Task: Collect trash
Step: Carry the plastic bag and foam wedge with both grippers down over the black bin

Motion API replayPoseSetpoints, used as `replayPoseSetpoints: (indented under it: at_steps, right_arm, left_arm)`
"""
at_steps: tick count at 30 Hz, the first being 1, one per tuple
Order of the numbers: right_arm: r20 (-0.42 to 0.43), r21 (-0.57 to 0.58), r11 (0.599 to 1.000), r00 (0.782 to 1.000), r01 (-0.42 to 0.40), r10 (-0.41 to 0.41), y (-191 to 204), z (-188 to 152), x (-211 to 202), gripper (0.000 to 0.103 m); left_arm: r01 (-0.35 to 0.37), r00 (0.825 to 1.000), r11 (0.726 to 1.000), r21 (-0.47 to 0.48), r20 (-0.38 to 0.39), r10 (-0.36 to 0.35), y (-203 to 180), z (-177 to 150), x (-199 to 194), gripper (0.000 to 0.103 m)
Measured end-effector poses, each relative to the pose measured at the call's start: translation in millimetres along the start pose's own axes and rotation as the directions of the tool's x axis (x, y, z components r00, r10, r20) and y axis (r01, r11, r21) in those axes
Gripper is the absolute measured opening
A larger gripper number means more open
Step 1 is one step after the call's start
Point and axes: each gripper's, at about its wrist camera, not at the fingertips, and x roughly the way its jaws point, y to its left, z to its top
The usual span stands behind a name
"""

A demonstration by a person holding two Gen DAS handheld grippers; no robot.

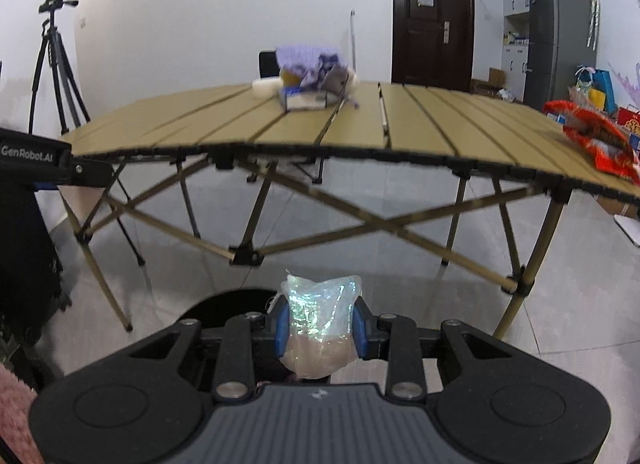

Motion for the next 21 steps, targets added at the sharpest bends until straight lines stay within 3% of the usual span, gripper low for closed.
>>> replayPoseSetpoints:
  at_steps: [13, 21]
  right_arm:
    - [-0.115, -0.020, 1.000, 0.993, -0.008, 0.005, 10, -33, 8, 0.030]
    - [-0.202, -0.030, 1.000, 0.979, -0.004, -0.002, 9, -54, 22, 0.030]
  left_arm:
    - [-0.016, 0.994, 0.997, 0.081, -0.110, 0.025, 2, -44, 1, 0.029]
    - [-0.031, 0.976, 0.992, 0.123, -0.211, 0.056, 10, -75, 15, 0.029]
